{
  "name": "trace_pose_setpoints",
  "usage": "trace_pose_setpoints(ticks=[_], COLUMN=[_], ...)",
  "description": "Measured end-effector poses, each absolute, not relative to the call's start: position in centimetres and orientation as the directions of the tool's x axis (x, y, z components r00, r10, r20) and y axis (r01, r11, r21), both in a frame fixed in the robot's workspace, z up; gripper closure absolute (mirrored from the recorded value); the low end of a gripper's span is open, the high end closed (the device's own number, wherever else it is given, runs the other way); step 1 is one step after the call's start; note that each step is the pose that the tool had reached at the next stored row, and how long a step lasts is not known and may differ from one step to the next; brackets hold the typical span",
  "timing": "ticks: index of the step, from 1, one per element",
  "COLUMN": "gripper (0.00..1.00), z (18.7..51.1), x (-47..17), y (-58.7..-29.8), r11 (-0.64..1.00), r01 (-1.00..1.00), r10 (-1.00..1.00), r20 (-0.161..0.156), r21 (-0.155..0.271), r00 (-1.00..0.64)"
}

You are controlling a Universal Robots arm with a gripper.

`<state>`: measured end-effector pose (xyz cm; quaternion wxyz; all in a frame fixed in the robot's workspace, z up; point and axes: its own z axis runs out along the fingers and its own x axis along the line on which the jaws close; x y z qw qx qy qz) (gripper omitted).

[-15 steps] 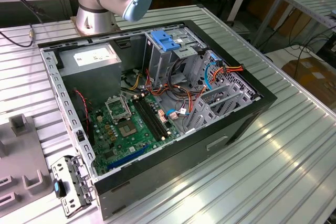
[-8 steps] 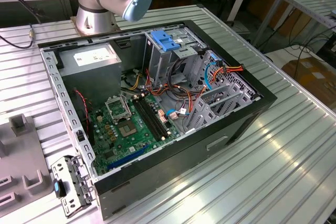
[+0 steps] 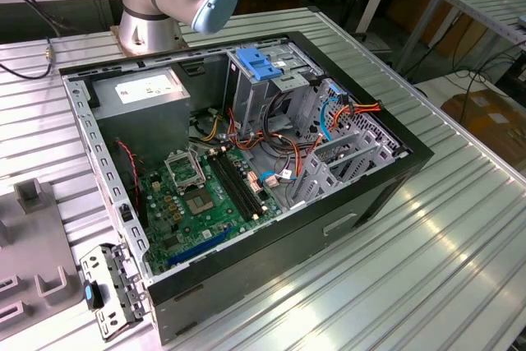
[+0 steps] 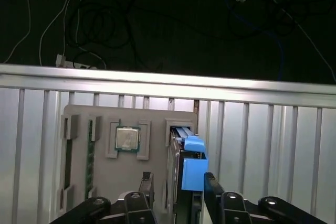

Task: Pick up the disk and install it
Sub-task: 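Pick up the disk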

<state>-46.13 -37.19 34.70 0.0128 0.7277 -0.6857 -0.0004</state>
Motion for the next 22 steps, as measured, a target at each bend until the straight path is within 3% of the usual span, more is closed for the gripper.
trace_pose_setpoints(ticks=[1,22], gripper=[0.45,0.45], z=[34.5,31.1], x=[-46.1,-46.6], y=[-37.2,-36.3], r11=[-0.059,-0.059], r01=[-0.998,-0.998], r10=[-0.998,-0.998], r20=[0.017,0.004], r21=[0.019,0.019], r00=[0.06,0.06])
